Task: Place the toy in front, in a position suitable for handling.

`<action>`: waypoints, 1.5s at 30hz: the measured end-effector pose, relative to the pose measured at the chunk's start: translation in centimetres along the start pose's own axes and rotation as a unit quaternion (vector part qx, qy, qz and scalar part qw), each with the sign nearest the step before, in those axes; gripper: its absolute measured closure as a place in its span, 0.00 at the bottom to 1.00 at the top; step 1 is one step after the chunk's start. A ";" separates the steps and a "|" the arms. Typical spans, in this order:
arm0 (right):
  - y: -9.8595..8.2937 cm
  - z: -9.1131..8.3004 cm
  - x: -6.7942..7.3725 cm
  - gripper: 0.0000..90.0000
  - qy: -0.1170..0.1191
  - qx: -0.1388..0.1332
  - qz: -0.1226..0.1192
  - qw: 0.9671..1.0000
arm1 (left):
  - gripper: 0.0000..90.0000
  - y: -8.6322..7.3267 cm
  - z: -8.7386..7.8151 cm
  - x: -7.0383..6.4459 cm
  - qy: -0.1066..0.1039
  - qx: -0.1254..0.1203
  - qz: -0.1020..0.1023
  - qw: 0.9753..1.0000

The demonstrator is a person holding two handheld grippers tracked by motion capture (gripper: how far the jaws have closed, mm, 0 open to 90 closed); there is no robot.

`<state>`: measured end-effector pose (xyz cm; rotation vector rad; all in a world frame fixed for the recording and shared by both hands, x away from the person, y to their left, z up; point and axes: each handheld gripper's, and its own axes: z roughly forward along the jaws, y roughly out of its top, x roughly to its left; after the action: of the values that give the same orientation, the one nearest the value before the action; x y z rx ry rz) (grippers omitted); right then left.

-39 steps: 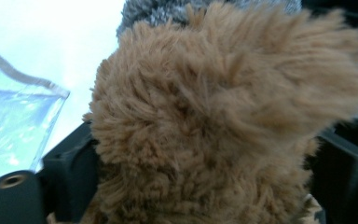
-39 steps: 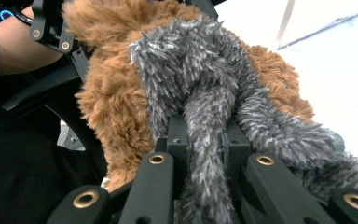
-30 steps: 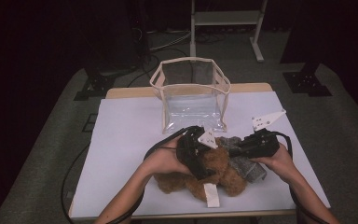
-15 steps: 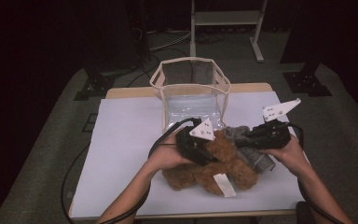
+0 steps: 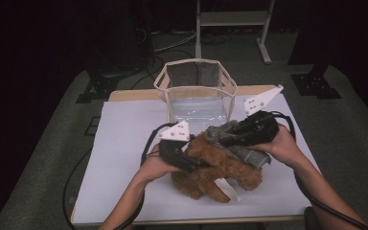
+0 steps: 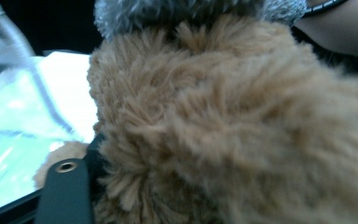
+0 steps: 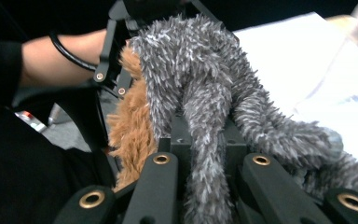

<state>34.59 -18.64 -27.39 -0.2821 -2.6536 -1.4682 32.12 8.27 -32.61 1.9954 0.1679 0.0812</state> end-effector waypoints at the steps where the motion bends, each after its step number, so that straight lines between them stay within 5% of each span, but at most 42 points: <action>1: 0.6 0.6 0.0 0.89 0.006 -0.001 -0.007 1.000 | 0.29 0.0 0.0 0.0 0.000 0.000 0.000 1.000; 5: 3.6 3.2 0.8 0.89 0.016 0.014 -0.031 0.999 | 0.15 -0.3 -3.5 -0.8 0.034 0.028 0.002 0.999; 10: 5.6 6.0 1.3 0.89 0.030 0.021 -0.040 0.999 | 0.09 -1.3 -5.6 -1.6 0.066 0.042 -0.001 0.997; 14: 6.1 7.1 1.5 0.89 0.032 0.022 -0.043 0.998 | 0.33 -1.8 -6.5 -2.0 0.084 0.039 0.014 0.996; 20: 5.9 6.2 1.4 0.89 0.019 0.011 -0.038 0.999 | 0.47 -1.9 -6.4 -1.5 0.071 0.025 0.009 0.997; 30: 3.2 3.0 0.5 0.89 0.000 0.011 -0.014 1.000 | 0.47 -1.4 -5.6 -1.1 0.056 0.019 0.008 0.998; 39: 4.6 2.9 0.8 0.89 -0.024 -0.002 -0.026 0.999 | 0.46 -0.6 -4.5 -1.3 0.039 0.030 0.032 0.998; 45: 3.4 2.5 0.9 0.89 -0.006 0.001 -0.015 1.000 | 0.47 -0.9 -5.1 -0.4 0.058 0.016 0.003 0.998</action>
<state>34.40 -14.63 -25.78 -0.2532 -2.6805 -1.4768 30.92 13.14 -31.34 2.0245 0.2392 0.2006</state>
